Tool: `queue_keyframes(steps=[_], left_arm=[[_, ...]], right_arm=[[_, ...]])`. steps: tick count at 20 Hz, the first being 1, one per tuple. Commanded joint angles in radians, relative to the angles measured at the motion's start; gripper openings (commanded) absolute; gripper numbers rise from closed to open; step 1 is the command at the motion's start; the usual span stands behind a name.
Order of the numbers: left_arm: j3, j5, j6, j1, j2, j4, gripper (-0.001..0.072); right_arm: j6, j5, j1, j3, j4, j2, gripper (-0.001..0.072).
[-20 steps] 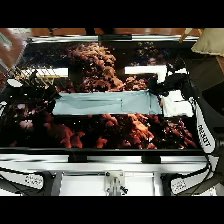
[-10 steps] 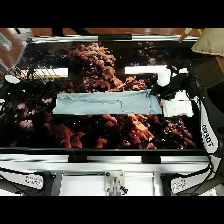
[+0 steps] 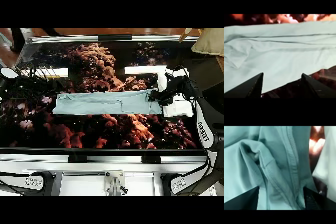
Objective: Fold the shirts.
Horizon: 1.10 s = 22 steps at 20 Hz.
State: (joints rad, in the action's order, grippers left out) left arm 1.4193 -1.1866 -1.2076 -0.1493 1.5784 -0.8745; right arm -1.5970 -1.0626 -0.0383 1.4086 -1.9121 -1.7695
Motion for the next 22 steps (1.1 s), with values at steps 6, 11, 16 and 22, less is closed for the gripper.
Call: queue_keyframes(steps=[6,11,16,22], left_arm=[[0.002,0.013,0.010,0.086,-0.018,0.013,0.0529],[0.002,0.020,0.009,0.159,-0.014,0.064,0.0272],[-0.001,0.123,-0.057,0.343,0.050,0.064,0.0037],[0.000,0.296,-0.142,0.597,0.167,0.132,0.0037]], right_arm=[[0.007,-0.037,0.053,-0.001,-0.085,-0.044,0.0310],[-0.024,-0.056,0.053,-0.001,-0.110,0.075,0.0076],[-0.018,-0.159,0.053,-0.001,-0.113,0.316,0.0076],[0.039,-0.331,0.053,-0.001,-0.114,0.533,0.0076]])
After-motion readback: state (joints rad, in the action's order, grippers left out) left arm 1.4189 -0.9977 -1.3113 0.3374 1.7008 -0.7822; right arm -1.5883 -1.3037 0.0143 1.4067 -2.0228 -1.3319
